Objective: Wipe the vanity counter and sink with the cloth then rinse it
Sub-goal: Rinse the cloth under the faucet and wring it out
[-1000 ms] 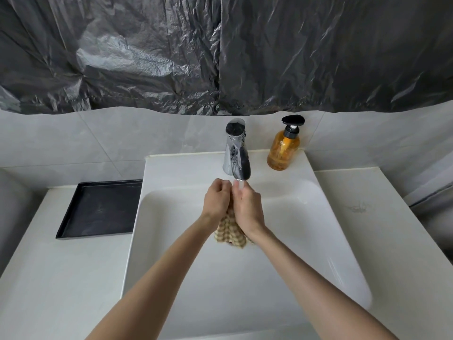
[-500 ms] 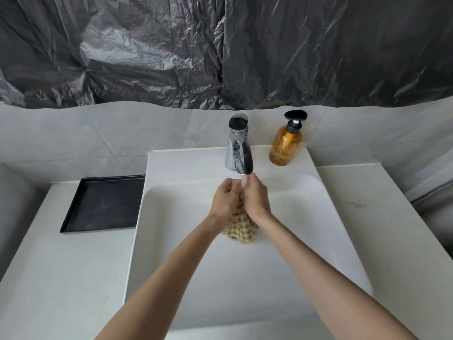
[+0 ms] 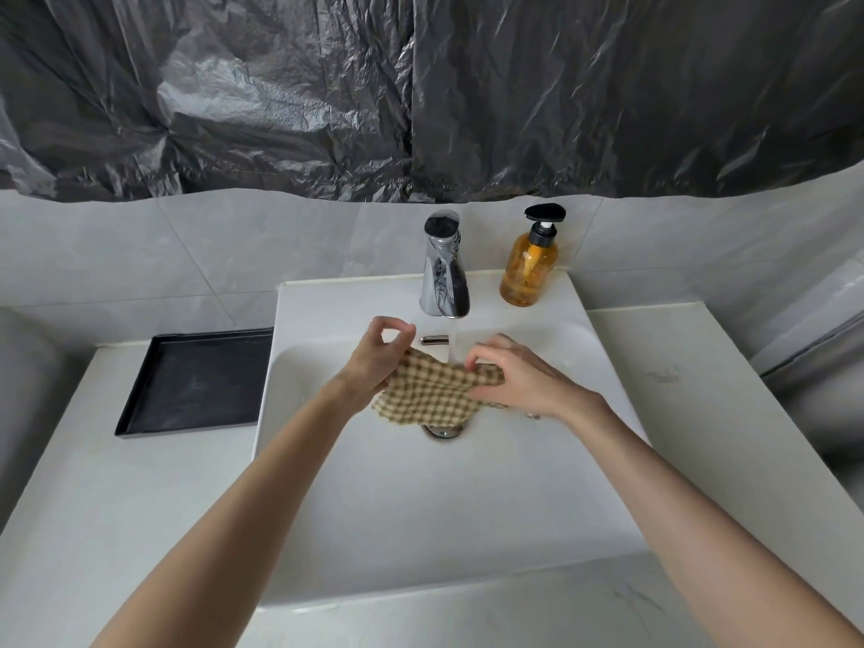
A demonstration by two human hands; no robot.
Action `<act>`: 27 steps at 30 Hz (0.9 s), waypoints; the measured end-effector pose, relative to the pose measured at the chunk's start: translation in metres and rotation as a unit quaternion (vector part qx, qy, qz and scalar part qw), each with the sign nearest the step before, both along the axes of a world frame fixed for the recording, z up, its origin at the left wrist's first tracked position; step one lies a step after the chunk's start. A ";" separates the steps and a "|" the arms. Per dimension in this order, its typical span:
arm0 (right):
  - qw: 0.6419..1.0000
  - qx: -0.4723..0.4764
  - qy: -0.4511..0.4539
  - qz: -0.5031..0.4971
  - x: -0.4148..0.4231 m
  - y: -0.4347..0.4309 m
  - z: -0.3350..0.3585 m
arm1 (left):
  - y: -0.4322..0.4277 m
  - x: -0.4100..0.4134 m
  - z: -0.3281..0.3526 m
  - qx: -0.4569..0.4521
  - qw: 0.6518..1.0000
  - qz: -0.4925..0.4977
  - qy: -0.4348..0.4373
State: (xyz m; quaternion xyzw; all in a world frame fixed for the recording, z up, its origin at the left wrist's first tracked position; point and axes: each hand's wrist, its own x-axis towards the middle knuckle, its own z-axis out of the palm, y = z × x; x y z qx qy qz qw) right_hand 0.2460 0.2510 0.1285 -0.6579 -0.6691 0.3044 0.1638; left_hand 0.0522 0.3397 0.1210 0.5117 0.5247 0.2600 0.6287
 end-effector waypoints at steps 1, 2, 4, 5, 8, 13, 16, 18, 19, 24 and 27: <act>0.999 0.032 -0.015 -0.005 0.000 0.000 -0.004 | 0.000 -0.001 0.003 0.014 1.000 -0.020 0.009; 0.998 0.054 -0.019 -0.015 0.000 -0.001 -0.007 | -0.002 -0.003 0.006 0.035 0.998 -0.038 0.024; 0.996 0.080 -0.004 -0.044 0.000 -0.001 -0.006 | -0.003 -0.003 0.006 0.099 0.990 -0.071 0.073; 0.994 0.089 0.008 -0.056 -0.001 -0.001 -0.003 | -0.004 -0.003 0.004 0.146 0.979 -0.099 0.099; 0.990 0.093 0.073 -0.079 -0.005 0.002 0.002 | -0.013 -0.003 -0.008 0.251 0.931 -0.214 0.158; 0.959 0.054 0.254 -0.118 -0.014 0.014 0.005 | -0.039 0.014 -0.011 0.153 0.968 -0.196 0.011; 0.954 0.082 0.233 -0.169 -0.022 0.016 -0.001 | -0.041 0.023 -0.010 0.101 0.987 -0.125 -0.020; 0.951 0.113 0.200 -0.208 -0.032 0.014 -0.005 | -0.039 0.026 -0.009 0.076 0.993 -0.074 -0.047; 0.949 0.123 0.188 -0.220 -0.038 0.013 -0.008 | -0.037 0.028 -0.008 0.067 0.995 -0.044 -0.058; 0.952 0.127 0.150 -0.235 -0.067 0.019 -0.015 | -0.031 0.036 -0.007 0.061 0.995 0.034 -0.067; 0.935 0.121 0.145 -0.301 -0.066 0.037 -0.015 | -0.039 0.041 -0.012 0.072 0.995 0.018 -0.067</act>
